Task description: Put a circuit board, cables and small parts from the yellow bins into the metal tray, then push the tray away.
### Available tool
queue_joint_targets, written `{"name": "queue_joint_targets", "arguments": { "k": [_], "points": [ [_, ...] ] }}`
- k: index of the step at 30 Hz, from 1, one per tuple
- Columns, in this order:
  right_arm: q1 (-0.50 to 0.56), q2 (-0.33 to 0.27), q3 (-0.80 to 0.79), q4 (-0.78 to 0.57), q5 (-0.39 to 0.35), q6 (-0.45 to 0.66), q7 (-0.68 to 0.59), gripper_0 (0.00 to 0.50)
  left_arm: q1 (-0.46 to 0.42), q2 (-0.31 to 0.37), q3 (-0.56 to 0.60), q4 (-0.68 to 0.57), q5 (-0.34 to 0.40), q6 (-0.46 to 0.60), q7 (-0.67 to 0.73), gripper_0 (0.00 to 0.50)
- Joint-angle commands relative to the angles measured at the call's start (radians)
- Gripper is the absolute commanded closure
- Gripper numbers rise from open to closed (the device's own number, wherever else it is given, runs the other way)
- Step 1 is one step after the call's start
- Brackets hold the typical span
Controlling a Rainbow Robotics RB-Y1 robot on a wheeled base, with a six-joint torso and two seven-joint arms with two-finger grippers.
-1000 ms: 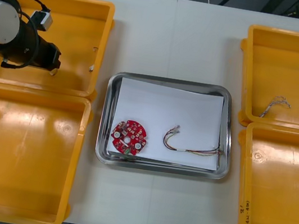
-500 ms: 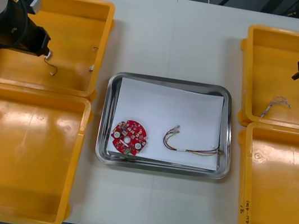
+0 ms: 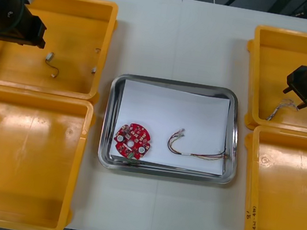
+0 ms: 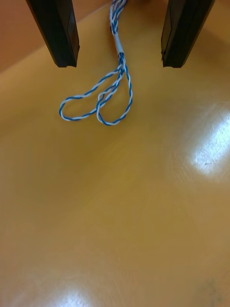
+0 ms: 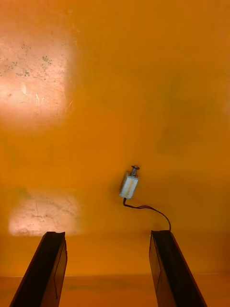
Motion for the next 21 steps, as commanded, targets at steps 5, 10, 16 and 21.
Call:
{"name": "queue_joint_targets", "arguments": {
  "k": [5,10,16,21],
  "points": [
    [-0.044,0.010,0.008,0.013,0.034,-0.068,-0.004,0.000,-0.053,0.011,-0.015,0.040,0.011,-0.038,-0.191,0.000],
    [-0.025,0.010,0.008,0.017,0.049,-0.120,0.003,0.000,-0.053,-0.010,-0.027,0.063,0.010,-0.091,-0.198,0.000],
    [-0.008,0.011,0.026,0.017,0.044,-0.128,0.005,0.000,-0.053,-0.023,-0.075,0.091,0.011,-0.164,-0.199,0.000],
    [0.006,0.013,0.049,0.017,0.037,-0.128,-0.004,0.000,-0.053,-0.042,-0.087,0.112,0.008,-0.187,-0.205,0.000]
  ]
}}
